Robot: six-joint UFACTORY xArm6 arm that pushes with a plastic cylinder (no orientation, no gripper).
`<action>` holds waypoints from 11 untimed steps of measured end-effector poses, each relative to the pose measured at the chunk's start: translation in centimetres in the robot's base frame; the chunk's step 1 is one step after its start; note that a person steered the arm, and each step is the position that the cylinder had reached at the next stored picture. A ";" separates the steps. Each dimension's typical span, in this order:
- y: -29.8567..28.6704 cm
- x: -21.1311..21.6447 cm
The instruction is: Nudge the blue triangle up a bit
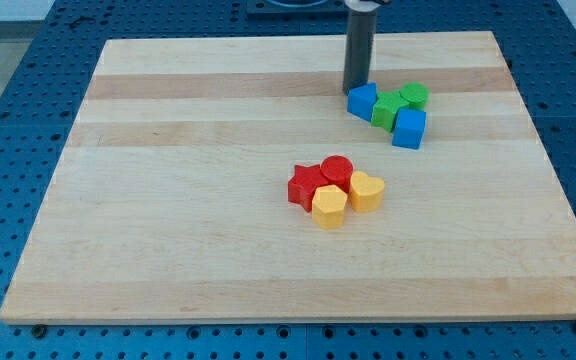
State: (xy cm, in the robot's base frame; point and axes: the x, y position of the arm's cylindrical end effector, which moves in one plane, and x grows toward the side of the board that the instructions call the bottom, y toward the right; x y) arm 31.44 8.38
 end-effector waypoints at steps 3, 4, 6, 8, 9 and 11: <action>-2.6 -0.4; -6.1 -0.6; -6.5 2.4; -4.1 3.5; -1.8 3.5; -1.1 6.5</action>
